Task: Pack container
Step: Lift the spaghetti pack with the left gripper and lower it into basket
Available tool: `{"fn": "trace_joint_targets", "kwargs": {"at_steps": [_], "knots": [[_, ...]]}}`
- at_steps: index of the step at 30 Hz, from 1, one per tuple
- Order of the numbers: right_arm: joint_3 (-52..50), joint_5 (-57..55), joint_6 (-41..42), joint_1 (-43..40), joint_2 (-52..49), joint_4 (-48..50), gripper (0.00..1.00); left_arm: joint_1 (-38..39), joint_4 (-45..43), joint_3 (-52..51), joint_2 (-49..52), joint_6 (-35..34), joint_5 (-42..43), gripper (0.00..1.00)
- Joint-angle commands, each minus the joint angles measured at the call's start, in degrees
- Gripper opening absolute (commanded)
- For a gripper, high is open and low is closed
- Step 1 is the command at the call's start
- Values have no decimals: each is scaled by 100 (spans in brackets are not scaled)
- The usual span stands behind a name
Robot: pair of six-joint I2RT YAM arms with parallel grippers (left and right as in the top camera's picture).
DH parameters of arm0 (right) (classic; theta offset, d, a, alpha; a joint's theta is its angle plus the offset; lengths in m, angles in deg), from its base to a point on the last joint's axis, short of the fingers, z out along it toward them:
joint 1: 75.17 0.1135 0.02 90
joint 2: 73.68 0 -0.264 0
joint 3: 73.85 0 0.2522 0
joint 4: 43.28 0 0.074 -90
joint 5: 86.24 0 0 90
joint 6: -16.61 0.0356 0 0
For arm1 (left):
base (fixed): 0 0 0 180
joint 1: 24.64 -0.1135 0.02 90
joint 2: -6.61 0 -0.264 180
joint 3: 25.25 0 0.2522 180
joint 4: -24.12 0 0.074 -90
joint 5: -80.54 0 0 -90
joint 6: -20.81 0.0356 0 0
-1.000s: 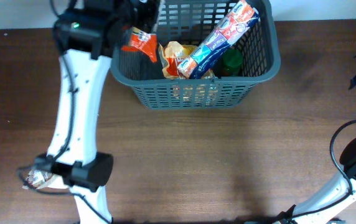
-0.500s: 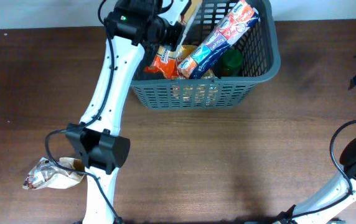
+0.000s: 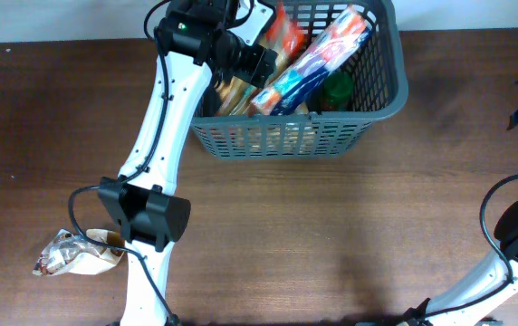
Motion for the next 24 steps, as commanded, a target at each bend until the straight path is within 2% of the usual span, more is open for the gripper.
{"fn": "trace_joint_targets", "kwargs": {"at_steps": [1, 5, 12, 16, 19, 24], "knots": [[-48, -70, 55, 15, 74, 13, 99, -4, -15, 120, -37, 74, -354, 99], [-48, -72, 55, 15, 74, 13, 99, -17, -52, 317, -83, 114, -527, 99], [-48, -72, 55, 15, 74, 13, 99, -249, 190, 1287, -664, 109, -535, 99], [-48, -72, 55, 15, 74, 13, 99, -450, 756, 1373, -1119, -74, -531, 99], [-48, -72, 55, 15, 74, 13, 99, -608, 1718, 1373, -1294, -201, -533, 99], [-48, -70, 55, 15, 74, 13, 99, -811, 2367, 1373, -1298, -844, -538, 99]]}}
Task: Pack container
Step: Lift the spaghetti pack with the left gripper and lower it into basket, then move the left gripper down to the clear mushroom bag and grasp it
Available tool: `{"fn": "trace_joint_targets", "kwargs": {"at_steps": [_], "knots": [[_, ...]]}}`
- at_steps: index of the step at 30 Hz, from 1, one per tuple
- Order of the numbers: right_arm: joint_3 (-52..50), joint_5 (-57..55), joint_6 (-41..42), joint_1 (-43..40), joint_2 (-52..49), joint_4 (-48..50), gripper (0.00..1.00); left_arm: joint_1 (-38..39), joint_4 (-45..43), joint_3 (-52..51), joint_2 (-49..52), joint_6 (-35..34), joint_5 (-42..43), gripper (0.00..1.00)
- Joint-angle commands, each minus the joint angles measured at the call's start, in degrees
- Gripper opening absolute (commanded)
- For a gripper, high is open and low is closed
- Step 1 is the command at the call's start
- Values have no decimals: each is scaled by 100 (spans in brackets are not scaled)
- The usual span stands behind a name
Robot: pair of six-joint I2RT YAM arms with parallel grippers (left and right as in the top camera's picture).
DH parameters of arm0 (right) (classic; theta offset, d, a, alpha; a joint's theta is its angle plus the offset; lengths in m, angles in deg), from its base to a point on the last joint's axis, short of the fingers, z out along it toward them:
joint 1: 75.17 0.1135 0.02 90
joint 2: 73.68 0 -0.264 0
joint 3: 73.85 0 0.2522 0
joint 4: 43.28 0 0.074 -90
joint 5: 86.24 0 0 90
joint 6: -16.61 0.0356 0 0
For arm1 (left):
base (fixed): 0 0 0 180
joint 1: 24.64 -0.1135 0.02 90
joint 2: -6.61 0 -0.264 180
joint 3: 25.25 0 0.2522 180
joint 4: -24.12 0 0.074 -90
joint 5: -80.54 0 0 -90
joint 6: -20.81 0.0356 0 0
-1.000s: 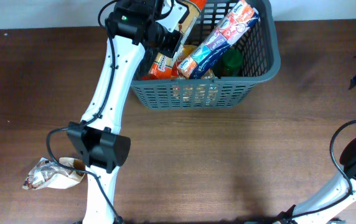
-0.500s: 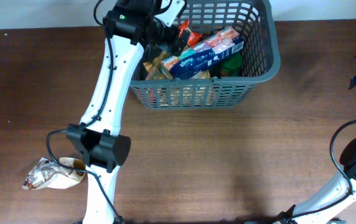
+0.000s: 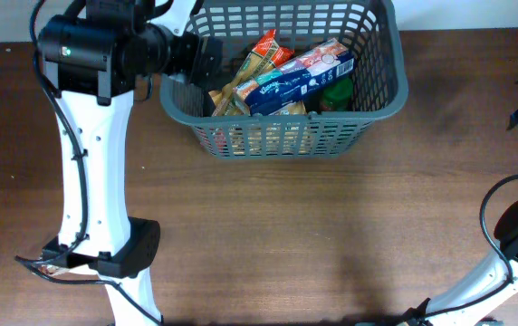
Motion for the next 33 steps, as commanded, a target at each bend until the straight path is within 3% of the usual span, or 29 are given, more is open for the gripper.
{"fn": "trace_joint_targets", "kwargs": {"at_steps": [1, 17, 20, 26, 33], "knots": [[-48, -72, 52, 15, 74, 13, 98, -219, 326, -2, 52, -678, -44, 99], [-48, -70, 52, 15, 74, 13, 99, -1399, 409, -398, -966, -1740, -549, 99], [-48, -72, 52, 15, 74, 13, 99, -1602, 409, -1054, -1419, -2190, -999, 99], [-48, -72, 52, 15, 74, 13, 99, -2098, 387, -3405, -2677, -3633, -1871, 99], [-48, -72, 52, 15, 74, 13, 99, -2500, -33, -5401, -3526, -4811, -1976, 99]]}}
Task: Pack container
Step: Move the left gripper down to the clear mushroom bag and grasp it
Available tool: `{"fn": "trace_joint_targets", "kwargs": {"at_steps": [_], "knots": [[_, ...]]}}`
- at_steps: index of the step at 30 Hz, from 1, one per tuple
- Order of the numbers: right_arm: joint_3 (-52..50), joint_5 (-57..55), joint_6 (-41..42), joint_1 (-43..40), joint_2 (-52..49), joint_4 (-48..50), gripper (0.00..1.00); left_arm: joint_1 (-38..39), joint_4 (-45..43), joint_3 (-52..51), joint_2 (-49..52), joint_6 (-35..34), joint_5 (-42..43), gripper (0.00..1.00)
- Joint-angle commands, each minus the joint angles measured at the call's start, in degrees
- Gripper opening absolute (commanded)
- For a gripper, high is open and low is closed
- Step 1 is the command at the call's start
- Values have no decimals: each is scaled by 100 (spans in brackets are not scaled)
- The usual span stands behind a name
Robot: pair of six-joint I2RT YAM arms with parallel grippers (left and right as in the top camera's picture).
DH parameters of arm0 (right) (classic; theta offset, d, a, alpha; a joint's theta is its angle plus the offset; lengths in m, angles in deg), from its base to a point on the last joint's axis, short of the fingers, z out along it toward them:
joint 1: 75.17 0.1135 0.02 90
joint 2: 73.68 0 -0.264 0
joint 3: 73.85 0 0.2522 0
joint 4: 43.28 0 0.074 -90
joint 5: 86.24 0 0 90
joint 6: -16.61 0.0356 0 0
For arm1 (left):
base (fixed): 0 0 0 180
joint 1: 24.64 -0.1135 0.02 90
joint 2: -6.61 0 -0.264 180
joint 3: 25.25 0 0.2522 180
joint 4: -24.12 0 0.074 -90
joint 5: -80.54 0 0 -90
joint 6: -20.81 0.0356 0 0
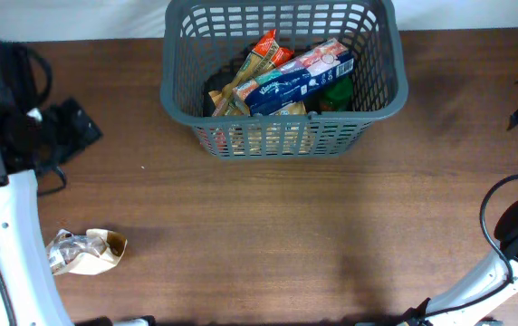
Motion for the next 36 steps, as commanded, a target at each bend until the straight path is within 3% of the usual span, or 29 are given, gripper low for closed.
{"fn": "trace_joint_targets", "kwargs": {"at_steps": [1, 9, 16, 22, 29, 36], "knots": [[-48, -70, 52, 15, 74, 11, 99, -229, -214, -903, -450, -1064, -236, 99], [-48, -70, 52, 15, 74, 11, 99, -817, -542, -2232, -789, -2503, -227, 99], [-48, -72, 52, 15, 74, 11, 99, -831, -835, -2778, -778, -2712, -227, 99], [-48, -72, 52, 15, 74, 11, 99, -831, -955, -3473, -778, -4347, -232, 99], [-48, -70, 52, 15, 74, 11, 99, -894, -1814, -4415, -778, -4376, -332, 99], [-48, -70, 52, 15, 74, 11, 99, -1161, -1891, -4857, -778, -4398, -212, 99]]}}
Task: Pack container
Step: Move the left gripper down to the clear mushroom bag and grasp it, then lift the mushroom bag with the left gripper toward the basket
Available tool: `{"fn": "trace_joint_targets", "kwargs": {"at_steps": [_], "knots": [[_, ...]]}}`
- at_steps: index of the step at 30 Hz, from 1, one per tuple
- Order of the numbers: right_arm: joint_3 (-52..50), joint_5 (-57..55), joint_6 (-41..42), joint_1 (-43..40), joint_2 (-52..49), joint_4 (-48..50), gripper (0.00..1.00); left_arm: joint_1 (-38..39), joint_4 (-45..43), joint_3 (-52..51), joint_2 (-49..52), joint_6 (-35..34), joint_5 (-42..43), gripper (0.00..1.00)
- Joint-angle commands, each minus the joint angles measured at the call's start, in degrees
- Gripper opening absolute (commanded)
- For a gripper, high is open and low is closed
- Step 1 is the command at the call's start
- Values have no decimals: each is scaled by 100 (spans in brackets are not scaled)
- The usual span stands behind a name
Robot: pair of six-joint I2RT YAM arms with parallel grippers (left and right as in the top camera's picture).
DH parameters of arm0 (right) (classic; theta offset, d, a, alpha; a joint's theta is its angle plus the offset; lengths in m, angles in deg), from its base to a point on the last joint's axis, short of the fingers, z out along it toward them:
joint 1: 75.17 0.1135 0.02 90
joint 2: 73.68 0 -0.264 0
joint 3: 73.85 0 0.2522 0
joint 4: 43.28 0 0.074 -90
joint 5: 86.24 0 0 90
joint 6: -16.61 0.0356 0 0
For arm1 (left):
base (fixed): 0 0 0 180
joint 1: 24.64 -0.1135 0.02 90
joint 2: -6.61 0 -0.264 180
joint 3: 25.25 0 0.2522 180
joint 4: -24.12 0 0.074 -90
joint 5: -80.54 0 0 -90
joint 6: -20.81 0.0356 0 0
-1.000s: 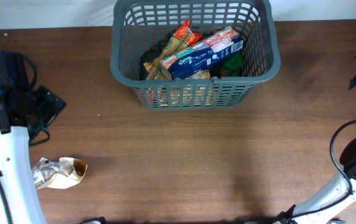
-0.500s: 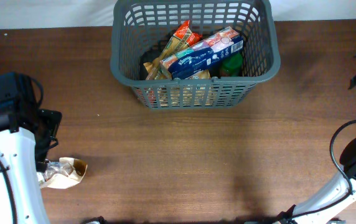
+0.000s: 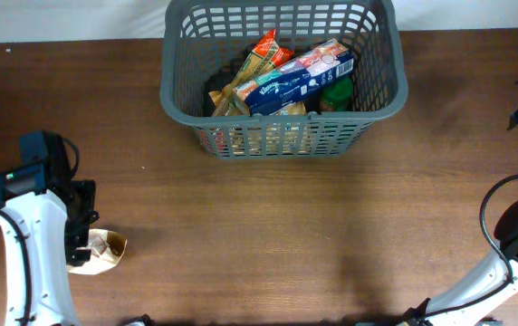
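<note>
The grey plastic basket (image 3: pixel 164 91) stands at the back middle of the table. Inside it a blue tissue box (image 3: pixel 295 77) lies across an orange snack packet (image 3: pixel 261 56) and a green item (image 3: pixel 336 91). A crumpled brown-and-white snack bag (image 3: pixel 107 246) lies at the front left. My left gripper (image 3: pixel 82 226) hangs right over the bag's left part and hides it; its fingers are too dark to read. My right gripper shows only as a dark shape at the far right edge.
The brown wooden table (image 3: pixel 268 226) runs across the whole view. The right arm's white link and black cable (image 3: pixel 503 244) fill the front right corner. My left arm's white link (image 3: pixel 33 263) covers the front left edge.
My left arm has come from the left edge at mid-table down toward the front. Its gripper now sits over the crumpled bag and covers part of it. Basket and right arm are unchanged.
First my left gripper was inside the basket at the tilted blue box. Then the box lay flat in the basket, with the gripper at the left rim. Later the arm was at the table's left side, and now it is above the crumpled bag.
</note>
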Motion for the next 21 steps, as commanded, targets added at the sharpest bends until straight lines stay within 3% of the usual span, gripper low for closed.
{"fn": "trace_joint_targets", "kwargs": {"at_steps": [1, 8, 13, 21], "knots": [[-48, -70, 52, 15, 74, 7, 99, -201, 13, -243, -52, -96, 24, 99], [-48, -72, 52, 15, 74, 7, 99, -481, -74, -540, -52, -37, 319, 99], [-48, -72, 52, 15, 74, 7, 99, -483, -649, -999, -52, 850, 302, 99], [-48, -70, 52, 15, 74, 7, 99, -485, -1209, -1508, -55, 1333, 415, 99]]}}
